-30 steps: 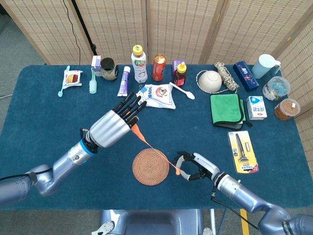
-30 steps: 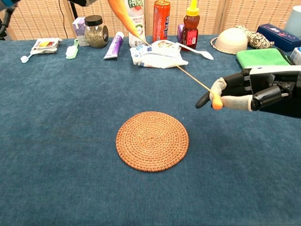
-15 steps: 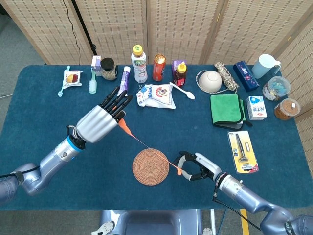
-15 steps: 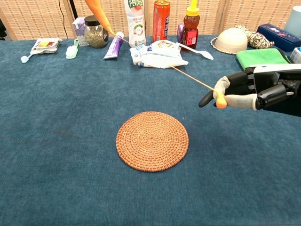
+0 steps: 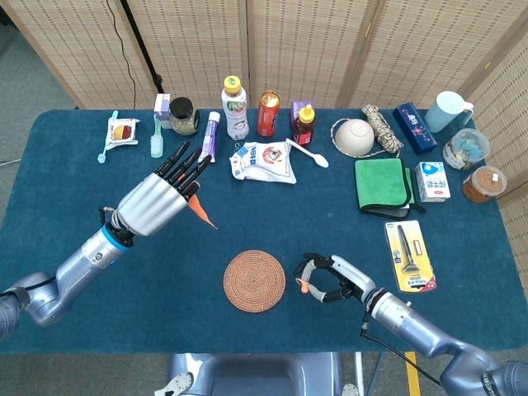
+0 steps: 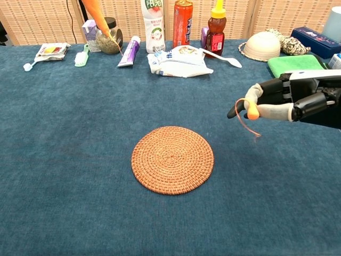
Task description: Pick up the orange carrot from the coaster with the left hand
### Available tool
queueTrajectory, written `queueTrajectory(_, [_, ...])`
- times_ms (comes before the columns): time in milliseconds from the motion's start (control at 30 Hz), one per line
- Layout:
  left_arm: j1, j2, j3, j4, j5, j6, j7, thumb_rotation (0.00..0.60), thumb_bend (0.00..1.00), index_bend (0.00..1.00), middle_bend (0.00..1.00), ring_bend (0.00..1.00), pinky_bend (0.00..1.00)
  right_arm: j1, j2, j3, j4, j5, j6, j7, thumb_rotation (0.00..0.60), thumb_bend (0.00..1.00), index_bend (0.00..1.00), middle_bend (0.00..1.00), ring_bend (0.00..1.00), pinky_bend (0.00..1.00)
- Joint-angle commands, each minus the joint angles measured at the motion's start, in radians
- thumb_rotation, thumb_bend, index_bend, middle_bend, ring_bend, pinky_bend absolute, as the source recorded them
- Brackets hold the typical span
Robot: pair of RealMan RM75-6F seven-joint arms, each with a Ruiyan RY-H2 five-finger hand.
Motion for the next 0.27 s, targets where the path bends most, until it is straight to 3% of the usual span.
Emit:
queueTrajectory(33, [0.002, -0.001, 0.001, 0.003, -0.003, -0.001, -0.010, 0.600, 0.58, 0.68, 0.13, 0.01, 0.00, 0.001, 0.002, 0.000, -0.001, 0.000, 0.001, 0.002, 0.600, 0.51, 0.74, 0.32, 0.06, 0.00])
queueTrajectory(267, [0.000, -0.014, 0.002, 0.007, 0.001, 0.000, -0.018, 0.600, 0.58, 0.68, 0.13, 0.01, 0.00, 0.005, 0.000, 0.000, 0.003, 0.005, -0.005, 0.002, 0.600, 0.51, 0.74, 0.32, 0.06, 0.00])
